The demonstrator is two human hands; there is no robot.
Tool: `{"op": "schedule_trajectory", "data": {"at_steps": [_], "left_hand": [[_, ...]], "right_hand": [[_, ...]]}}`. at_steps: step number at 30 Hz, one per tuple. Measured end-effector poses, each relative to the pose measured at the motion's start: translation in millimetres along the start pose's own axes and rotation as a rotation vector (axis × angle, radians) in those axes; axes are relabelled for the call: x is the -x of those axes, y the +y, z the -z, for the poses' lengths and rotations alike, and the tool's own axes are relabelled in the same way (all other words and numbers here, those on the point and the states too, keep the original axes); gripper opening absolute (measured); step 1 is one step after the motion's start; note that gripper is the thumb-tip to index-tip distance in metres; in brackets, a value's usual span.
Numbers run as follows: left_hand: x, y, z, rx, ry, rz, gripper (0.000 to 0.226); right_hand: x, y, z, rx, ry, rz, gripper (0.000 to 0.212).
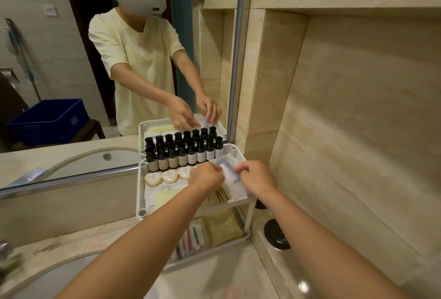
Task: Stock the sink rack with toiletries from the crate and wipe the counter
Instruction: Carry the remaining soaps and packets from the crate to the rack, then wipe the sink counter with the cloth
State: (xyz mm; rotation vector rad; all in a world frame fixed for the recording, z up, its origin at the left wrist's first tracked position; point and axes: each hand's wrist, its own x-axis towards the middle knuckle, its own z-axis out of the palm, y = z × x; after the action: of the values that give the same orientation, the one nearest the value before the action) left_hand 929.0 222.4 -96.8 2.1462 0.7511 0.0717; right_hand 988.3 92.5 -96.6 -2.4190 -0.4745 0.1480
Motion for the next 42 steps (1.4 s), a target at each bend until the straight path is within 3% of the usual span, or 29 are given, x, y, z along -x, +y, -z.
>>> {"op": "schedule_trajectory", "data": {"at_steps": [13, 20, 29, 36, 42], "left_hand": [[76.6, -29.2, 30.4, 0.361, 0.065, -0.218, 0.041], [138.3, -63.3, 41.2, 0.434, 0.111, -0.257, 0.036], [210.5, -115.8, 30.4, 0.408, 0.036, -0.269, 0.029], [258.9, -148.8, -4.6, 0.306, -0.109, -0.257, 0.039], [281.6, -167.4, -47.0, 0.154, -0.251, -0.303, 0.045]], "right_hand": [[76.8, -12.4, 3.2, -0.145, 0.126, 0.055, 0.029], [145.8, -24.2, -8.4, -0.234, 0.177, 0.046, 0.033], [251.5, -5.8, -33.5, -0.215, 0.102, -0.069, 0.033], [318.1, 27.0, -48.3, -0.187, 0.048, -0.155, 0.038], [350.5, 71.0, -61.2, -0.101, -0.125, -0.241, 0.048]]}}
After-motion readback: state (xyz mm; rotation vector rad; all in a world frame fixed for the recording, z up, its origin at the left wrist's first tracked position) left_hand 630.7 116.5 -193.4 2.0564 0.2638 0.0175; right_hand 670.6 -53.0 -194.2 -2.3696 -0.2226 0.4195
